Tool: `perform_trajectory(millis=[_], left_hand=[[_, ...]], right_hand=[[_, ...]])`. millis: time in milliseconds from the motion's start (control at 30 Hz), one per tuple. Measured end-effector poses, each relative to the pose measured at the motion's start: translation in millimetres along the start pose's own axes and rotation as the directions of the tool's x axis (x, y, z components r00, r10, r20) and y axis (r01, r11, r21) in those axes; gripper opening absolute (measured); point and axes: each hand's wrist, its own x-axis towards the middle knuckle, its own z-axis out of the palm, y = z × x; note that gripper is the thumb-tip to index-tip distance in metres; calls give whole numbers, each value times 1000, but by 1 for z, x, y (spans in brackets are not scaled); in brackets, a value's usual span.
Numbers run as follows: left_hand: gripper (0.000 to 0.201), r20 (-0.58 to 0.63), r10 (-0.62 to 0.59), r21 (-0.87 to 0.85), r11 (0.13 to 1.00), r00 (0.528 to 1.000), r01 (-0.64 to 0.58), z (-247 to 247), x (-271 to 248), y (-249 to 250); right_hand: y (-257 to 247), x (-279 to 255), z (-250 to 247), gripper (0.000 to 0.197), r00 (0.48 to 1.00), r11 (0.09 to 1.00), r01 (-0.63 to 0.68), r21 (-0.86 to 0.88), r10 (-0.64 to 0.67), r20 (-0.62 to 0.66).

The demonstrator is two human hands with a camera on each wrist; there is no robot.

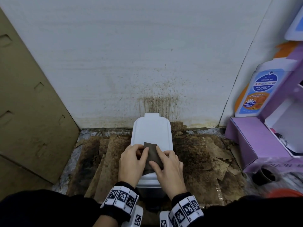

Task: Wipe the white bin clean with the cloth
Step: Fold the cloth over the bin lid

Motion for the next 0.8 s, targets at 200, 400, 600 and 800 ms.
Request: perform_trajectory(millis=[200,400,600,800], left_hand=[[14,17,-7,-43,999,1000,8,-1,0,1],[14,71,-82,-87,992,994,88,-5,0,8],[11,52,-167,-69,983,985,170,-16,3,13],[9,57,-218,28,976,974,216,-13,0,11]], right_hand=[[0,0,1,61,1000,1000,-12,-21,12,-5],[-1,0,0,59,1000,999,-7,-36,6,-18],[-4,3,0,38,998,997,-53,49,55,-36],[-13,3,-3,36,996,996,-81,-37,80,-38]])
